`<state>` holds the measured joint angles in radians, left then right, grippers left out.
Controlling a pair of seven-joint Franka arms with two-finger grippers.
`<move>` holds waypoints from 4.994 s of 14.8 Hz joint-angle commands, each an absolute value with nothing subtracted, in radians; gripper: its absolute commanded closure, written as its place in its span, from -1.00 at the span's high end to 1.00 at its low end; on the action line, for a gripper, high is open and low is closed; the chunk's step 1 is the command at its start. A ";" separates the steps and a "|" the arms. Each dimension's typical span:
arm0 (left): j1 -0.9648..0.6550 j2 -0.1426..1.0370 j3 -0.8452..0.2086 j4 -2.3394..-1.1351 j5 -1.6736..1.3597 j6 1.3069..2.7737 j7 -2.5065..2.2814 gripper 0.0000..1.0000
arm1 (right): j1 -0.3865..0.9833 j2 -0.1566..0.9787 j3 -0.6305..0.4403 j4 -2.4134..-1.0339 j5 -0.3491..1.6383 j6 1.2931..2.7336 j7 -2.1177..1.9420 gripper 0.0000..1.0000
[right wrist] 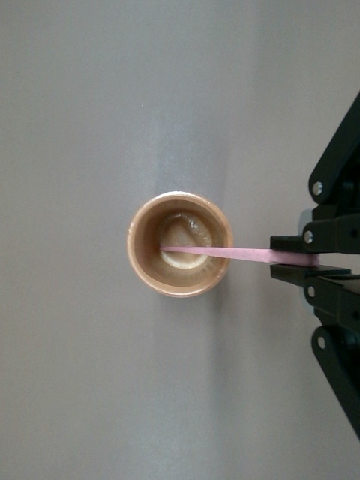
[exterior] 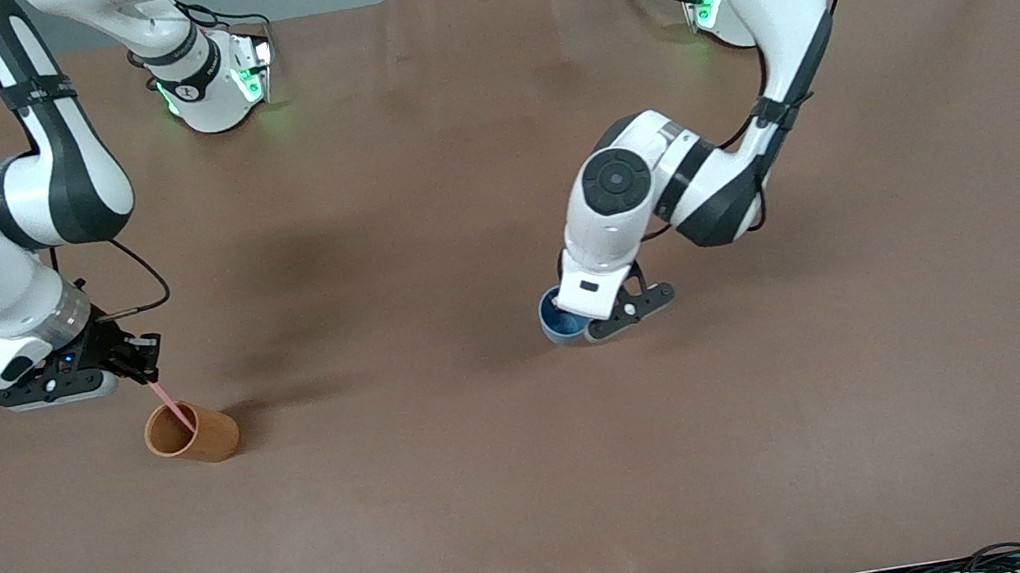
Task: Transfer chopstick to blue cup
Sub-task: 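Grasp the pink chopstick with the right gripper while the left gripper grasps the cup, then lift the chopstick out of the tan cup while the left gripper carries the cup inward, then move the chopstick over the blue cup while the left gripper releases and withdraws, then lower the pink chopstick into the blue cup with the right gripper, then open the right gripper and draw it back from the blue cup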
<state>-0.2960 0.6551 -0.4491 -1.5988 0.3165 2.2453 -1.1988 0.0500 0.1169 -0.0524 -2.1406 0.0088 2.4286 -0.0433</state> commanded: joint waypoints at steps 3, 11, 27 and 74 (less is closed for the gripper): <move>-0.299 0.699 -0.477 -1.569 0.376 2.253 -1.247 -0.99 | 0.032 0.114 -0.046 -2.085 0.018 2.387 -0.040 -0.92; -0.307 0.727 -0.482 -1.569 0.417 2.287 -1.290 -0.95 | 0.043 0.114 -0.040 -1.561 0.018 1.645 0.004 -0.92; -0.156 0.293 -0.196 -1.494 0.033 1.890 -0.403 1.00 | 0.733 0.325 -0.038 -1.284 0.084 1.758 1.174 -0.96; -0.104 0.031 -0.018 -1.448 -0.051 1.554 -0.003 1.00 | 0.062 -0.097 -0.049 -1.772 -0.024 1.752 0.192 1.00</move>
